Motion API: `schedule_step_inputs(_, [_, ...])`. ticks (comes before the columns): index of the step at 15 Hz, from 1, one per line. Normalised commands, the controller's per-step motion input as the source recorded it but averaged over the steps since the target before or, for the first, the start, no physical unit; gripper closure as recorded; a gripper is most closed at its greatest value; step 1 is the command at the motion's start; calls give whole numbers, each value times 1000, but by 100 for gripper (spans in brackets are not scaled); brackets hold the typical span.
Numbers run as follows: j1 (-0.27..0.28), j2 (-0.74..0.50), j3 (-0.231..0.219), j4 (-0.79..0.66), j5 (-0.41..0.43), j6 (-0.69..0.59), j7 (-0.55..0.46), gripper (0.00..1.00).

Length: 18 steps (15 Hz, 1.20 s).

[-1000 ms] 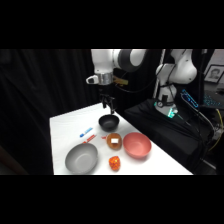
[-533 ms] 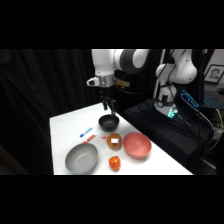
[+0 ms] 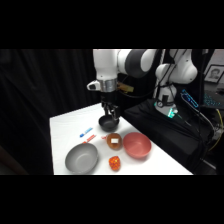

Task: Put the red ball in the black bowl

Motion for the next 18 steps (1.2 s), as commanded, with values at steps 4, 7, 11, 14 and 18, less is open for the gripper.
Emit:
schedule_step_inputs(4, [93,202,75,199,77,124,174,0])
schedule_step_inputs(7, [91,255,65,236,89,132,157,0])
schedule_step_inputs(11, [89,282,53,247,86,154,131,0])
schedule_step_inputs(14, [70,268,23,235,82,140,101,0])
schedule_step_inputs(18, [49,237,17,181,101,162,68,0])
